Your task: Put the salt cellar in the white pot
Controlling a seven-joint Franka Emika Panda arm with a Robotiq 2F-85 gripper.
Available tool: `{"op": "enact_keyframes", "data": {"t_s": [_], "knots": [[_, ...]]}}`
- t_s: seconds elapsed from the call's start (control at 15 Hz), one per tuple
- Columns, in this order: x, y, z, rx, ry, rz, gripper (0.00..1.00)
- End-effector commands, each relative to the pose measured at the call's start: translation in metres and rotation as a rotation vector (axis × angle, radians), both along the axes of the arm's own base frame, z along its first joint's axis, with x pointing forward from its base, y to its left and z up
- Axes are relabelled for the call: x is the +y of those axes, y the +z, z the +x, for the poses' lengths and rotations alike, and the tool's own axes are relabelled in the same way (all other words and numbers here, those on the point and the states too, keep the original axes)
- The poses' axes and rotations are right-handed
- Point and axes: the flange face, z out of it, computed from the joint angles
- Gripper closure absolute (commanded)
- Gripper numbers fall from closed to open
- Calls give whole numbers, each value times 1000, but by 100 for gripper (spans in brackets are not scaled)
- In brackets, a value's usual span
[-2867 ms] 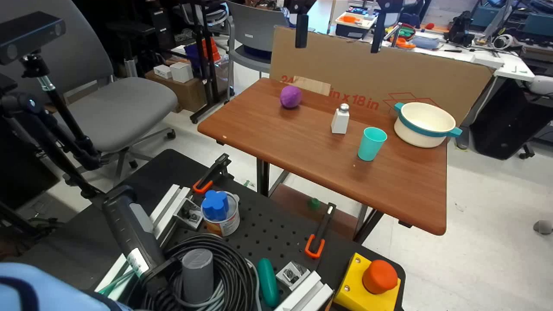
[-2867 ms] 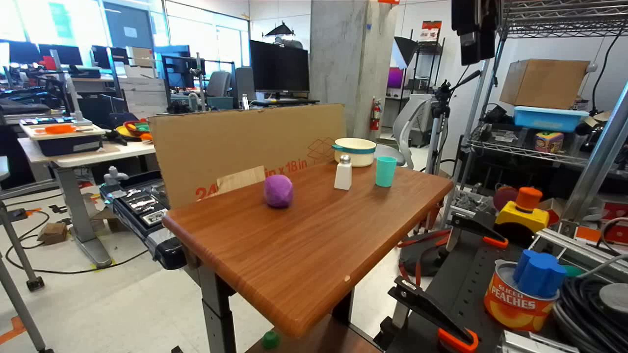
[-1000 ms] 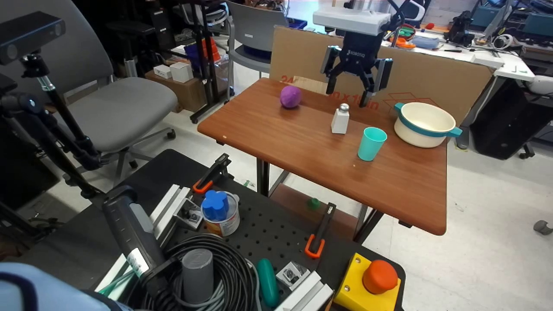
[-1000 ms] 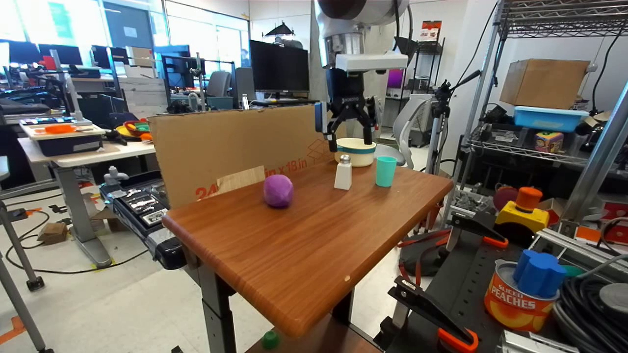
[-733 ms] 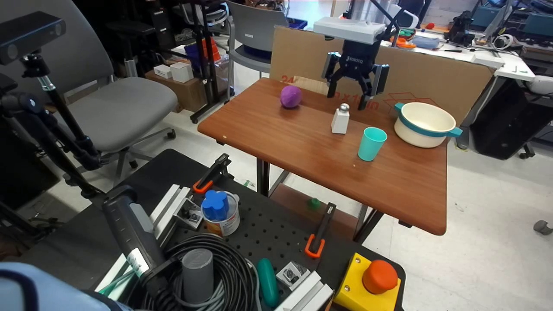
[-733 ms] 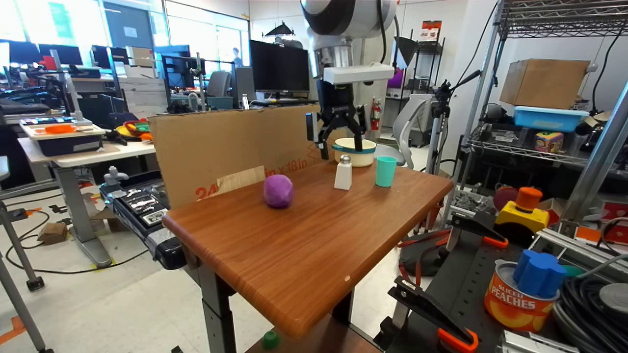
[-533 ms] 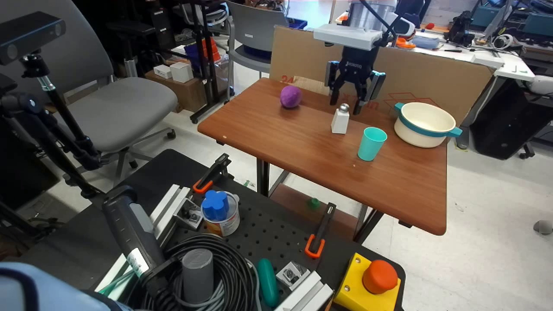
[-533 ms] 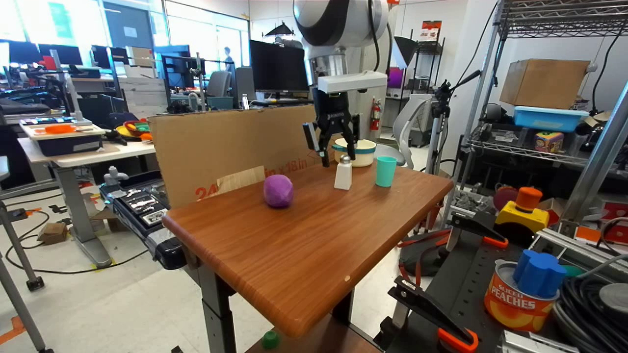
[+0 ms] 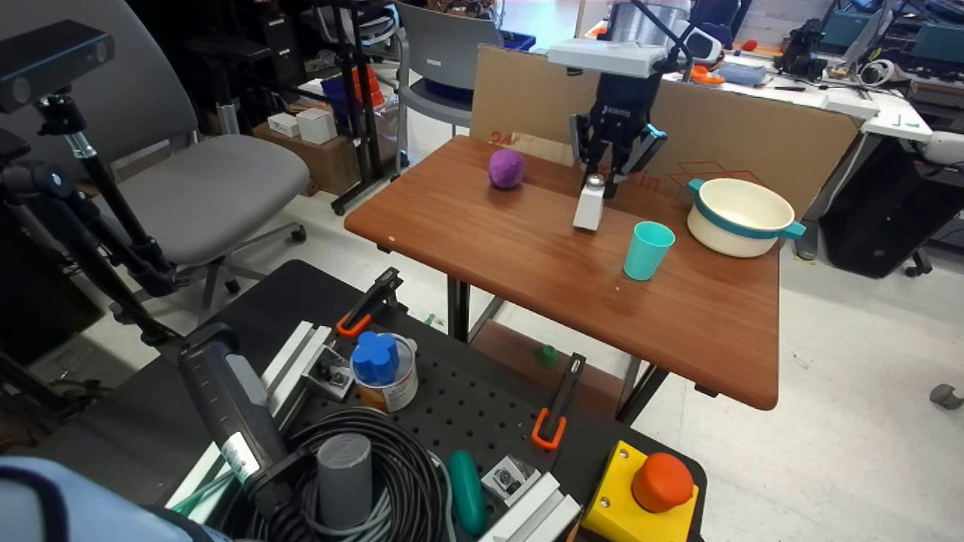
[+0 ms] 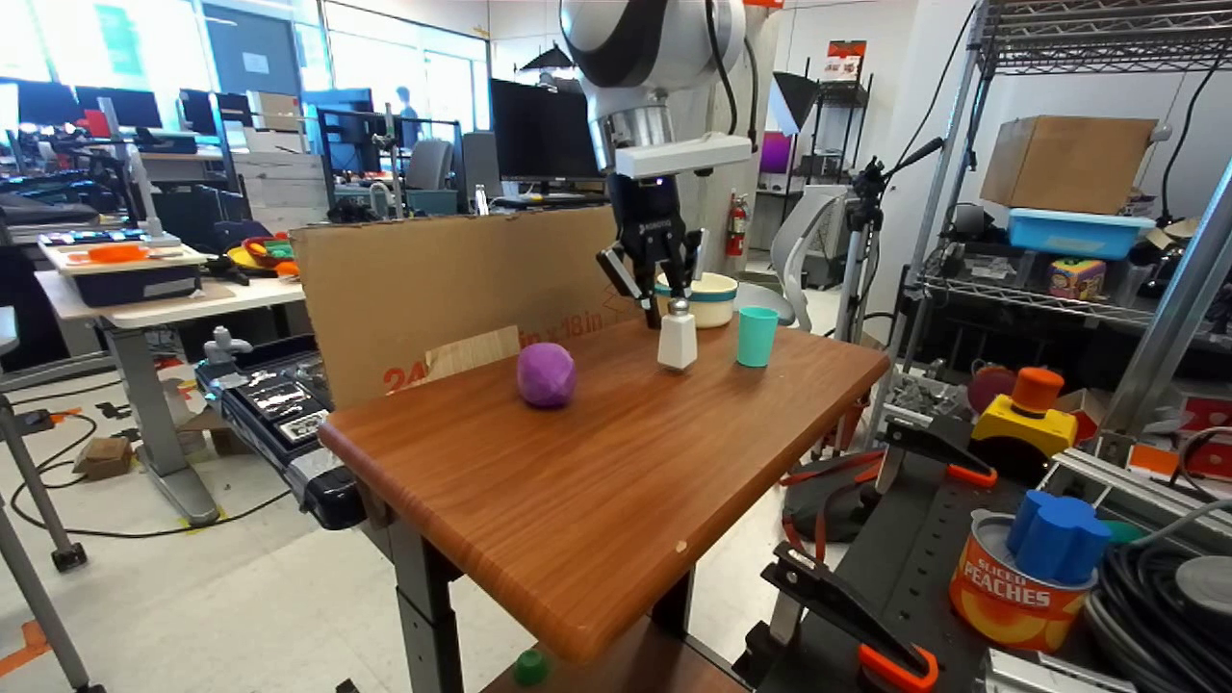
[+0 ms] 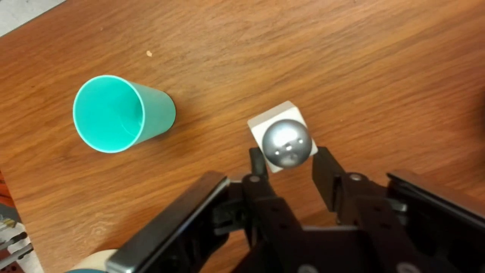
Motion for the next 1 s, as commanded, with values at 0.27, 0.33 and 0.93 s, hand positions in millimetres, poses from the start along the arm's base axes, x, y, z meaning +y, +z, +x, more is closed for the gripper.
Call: {"op": "enact_keyframes", "data": {"t_s": [0.27,0.33,0.93], "knots": [[-27,87,19,-139,-142,114,89],[-39,100,21,-166,-179,131,89],[-170,155,31,-304,-520,105,89]]}}
